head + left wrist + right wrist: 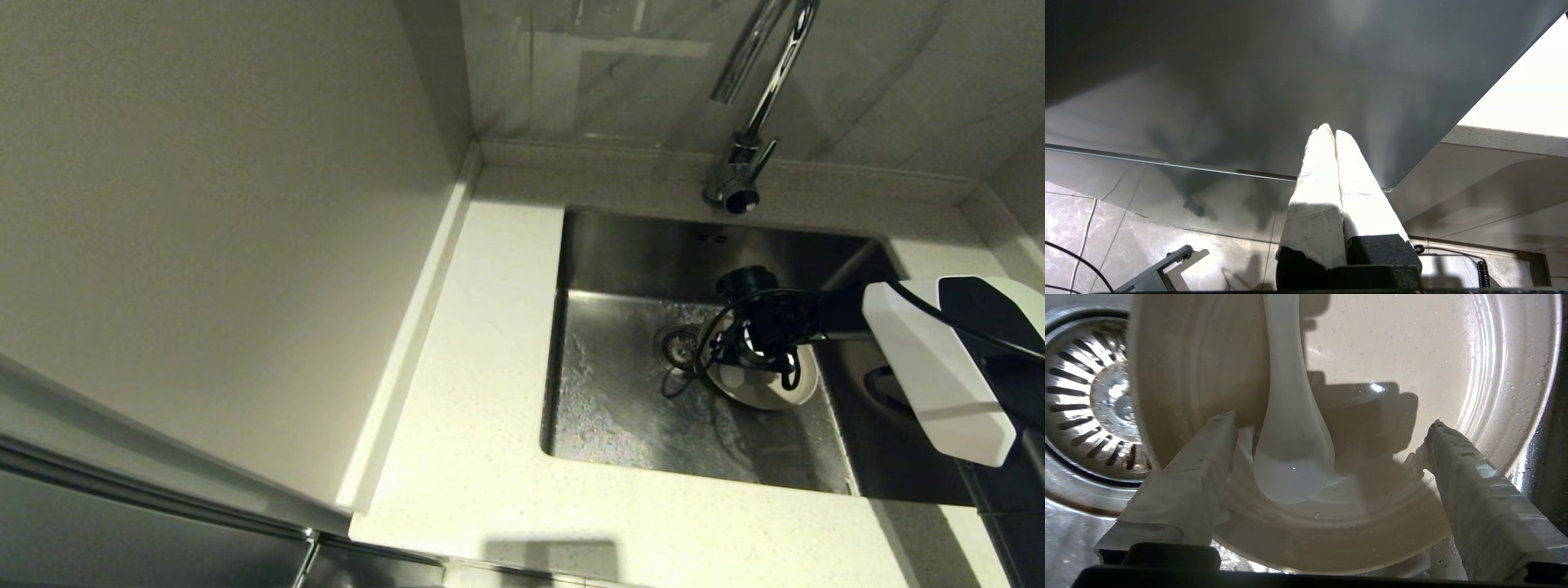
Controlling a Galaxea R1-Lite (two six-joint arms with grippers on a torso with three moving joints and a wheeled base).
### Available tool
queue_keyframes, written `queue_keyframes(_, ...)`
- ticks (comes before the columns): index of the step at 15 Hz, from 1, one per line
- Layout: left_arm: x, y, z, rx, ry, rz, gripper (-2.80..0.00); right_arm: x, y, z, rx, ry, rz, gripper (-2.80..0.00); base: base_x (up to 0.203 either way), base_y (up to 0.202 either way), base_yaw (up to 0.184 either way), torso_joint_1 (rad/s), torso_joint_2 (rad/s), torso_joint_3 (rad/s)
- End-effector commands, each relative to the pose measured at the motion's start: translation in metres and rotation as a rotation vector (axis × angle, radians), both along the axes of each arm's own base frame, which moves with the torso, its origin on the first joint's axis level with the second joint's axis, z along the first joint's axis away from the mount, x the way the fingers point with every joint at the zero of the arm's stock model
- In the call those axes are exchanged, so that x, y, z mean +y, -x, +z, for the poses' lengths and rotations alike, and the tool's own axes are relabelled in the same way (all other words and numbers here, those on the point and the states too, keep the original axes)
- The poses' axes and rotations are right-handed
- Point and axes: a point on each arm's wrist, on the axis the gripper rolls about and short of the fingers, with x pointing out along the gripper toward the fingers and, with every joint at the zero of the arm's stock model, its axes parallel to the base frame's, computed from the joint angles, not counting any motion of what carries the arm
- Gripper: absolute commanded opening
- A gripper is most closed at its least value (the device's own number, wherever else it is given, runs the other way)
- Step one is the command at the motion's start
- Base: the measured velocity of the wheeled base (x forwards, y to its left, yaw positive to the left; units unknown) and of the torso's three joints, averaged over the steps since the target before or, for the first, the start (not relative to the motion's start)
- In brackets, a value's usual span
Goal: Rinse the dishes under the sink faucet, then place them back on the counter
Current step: Put a spoon back to the table from the sink
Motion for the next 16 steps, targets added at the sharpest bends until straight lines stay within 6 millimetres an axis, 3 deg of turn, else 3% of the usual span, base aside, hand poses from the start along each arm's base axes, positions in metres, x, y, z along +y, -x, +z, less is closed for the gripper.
queue_keyframes(1, 0.0, 0.0002, 0.0, -0.003, 0.001, 0.001, -2.8, 0.0002, -0.0013, -0.0022, -0.005, 0.004, 0.002, 0.0, 0.0, 0.0, 0.0, 0.0, 0.0, 0.0)
queue_keyframes(7, 0.0, 0.0002, 0.0, -0.003, 0.001, 0.001, -2.8, 0.0008, -0.0024, -0.0052, 0.003, 0.036, 0.017, 0.0, 0.0, 0.0, 0.0, 0.0, 0.0, 0.0)
queue_keyframes(8, 0.0, 0.0002, 0.0, -0.003, 0.001, 0.001, -2.8, 0.0008, -0.0026, -0.0048, 0.001, 0.036, 0.017, -2.8, 0.0, 0.0, 0.0, 0.0, 0.0, 0.0)
queue_keyframes(16, 0.0, 0.0002, 0.0, -0.003, 0.001, 0.001, -2.8, -0.0001, -0.0012, 0.0041, -0.015, 0.033, 0.015, -2.8, 0.0, 0.0, 0.0, 0.0, 0.0, 0.0)
